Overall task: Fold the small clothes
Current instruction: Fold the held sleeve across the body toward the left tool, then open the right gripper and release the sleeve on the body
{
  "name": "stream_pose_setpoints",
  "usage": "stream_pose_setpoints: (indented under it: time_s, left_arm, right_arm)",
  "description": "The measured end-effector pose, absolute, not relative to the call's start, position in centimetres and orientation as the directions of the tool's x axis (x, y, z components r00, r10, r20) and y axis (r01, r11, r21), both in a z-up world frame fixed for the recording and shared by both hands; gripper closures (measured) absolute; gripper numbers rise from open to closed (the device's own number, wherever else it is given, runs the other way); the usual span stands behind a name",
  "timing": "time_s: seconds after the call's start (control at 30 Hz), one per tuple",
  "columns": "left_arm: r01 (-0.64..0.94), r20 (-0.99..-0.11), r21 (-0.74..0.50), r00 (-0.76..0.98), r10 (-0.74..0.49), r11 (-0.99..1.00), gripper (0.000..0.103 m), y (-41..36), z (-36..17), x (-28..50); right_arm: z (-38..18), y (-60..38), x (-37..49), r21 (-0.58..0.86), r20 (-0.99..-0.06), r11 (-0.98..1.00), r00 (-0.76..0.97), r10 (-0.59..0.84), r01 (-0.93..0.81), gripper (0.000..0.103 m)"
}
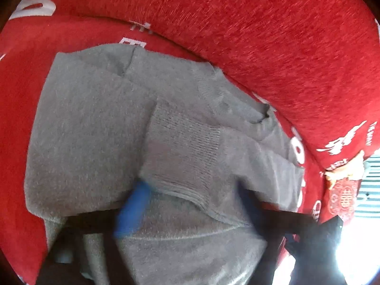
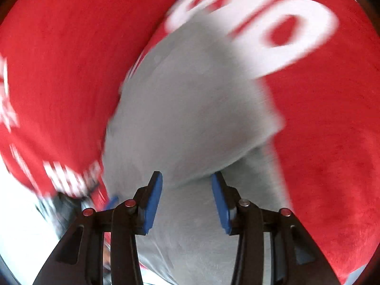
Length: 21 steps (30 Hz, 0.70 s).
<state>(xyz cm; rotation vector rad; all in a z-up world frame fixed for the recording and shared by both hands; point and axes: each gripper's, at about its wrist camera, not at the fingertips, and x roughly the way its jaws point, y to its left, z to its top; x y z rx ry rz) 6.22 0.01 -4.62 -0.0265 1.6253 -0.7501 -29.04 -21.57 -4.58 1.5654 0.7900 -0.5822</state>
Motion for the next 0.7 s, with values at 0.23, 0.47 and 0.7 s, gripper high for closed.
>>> stream_pose_setpoints:
  time_s: [0.23, 0.47, 0.7]
  left_arm:
    - [0.442, -0.856, -0.509, -0.172, -0.488, 0.738, 0.096, 1.2, -1.7, 5.7]
    - [0.465, -0.903, -0.429, -0.19, -0.386, 0.774, 0.095, 3.2, -4.5, 3.3]
    - [0.516, -0.965, -0.239, -0.035, -0.259, 0.823, 0.036, 5.2, -1.2, 3.8]
  right_arm:
    - [-2.3, -24.6, -28.6, 0.655, -0.756, 0.069, 0.649, 0.086, 0.753, 0.096]
    - [-4.0, -24.8, -28.0, 0.531, -0.847, 0.265, 0.5, 0.179, 0.805, 0.096]
    - [-1.0, -23.3, -27.6, 0.496, -0.868, 0.423, 0.442, 0.225, 0.758, 0.054]
